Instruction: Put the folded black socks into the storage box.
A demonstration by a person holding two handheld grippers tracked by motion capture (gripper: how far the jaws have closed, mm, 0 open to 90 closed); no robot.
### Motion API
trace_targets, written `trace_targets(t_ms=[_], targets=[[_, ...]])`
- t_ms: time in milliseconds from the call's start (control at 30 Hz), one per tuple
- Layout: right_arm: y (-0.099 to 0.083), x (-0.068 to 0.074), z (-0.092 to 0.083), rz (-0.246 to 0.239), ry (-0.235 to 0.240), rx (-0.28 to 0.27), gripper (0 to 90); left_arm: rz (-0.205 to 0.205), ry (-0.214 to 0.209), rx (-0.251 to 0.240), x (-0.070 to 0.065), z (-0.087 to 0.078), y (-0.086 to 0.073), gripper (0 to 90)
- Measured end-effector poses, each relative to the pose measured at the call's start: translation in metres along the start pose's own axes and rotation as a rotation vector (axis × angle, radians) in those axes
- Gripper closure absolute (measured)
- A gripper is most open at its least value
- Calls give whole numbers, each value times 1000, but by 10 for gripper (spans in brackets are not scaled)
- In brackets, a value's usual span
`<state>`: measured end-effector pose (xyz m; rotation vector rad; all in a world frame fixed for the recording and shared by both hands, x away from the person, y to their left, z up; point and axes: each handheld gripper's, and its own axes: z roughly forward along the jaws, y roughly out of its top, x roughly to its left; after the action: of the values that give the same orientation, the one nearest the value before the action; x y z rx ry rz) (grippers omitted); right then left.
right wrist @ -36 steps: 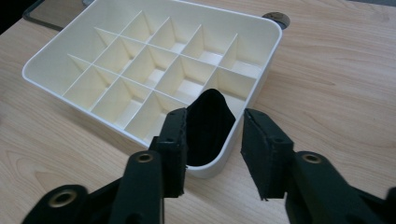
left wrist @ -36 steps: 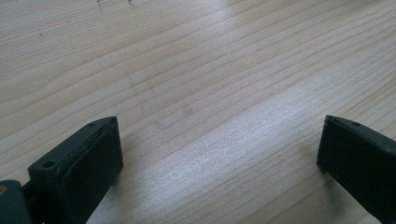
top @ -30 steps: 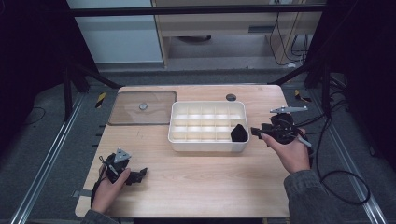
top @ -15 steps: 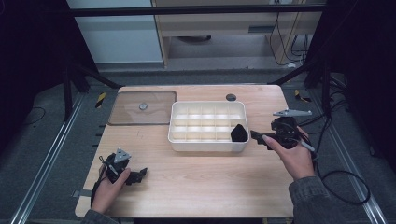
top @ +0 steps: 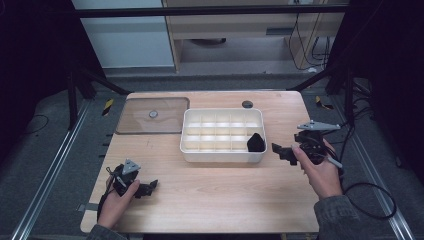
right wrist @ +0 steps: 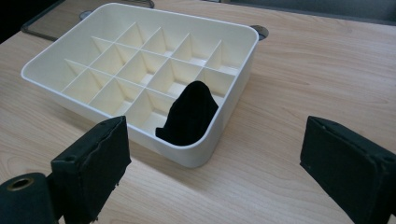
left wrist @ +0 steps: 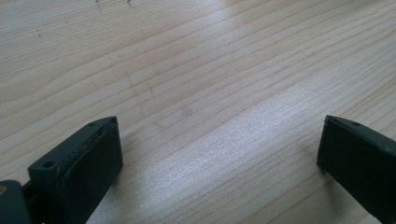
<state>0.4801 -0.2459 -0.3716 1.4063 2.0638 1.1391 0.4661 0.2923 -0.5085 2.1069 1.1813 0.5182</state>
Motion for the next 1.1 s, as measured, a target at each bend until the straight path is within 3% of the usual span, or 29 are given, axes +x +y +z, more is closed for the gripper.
trace_targets(t_ms=[300,433,667,1100], targets=[[-17,-8,2,29,-15,8,143,-2,-1,-1,0,0,0,0],[-24,-10,5,21,-13,10,151,-1,-2,-1,0,0,0,0],[-37,-10,10,-36,-35,-14,152,-1,-1,1,0,0,0,0],[-65,-18,19,-13,-35,3,151,-1,-1,0,0,0,0,0]])
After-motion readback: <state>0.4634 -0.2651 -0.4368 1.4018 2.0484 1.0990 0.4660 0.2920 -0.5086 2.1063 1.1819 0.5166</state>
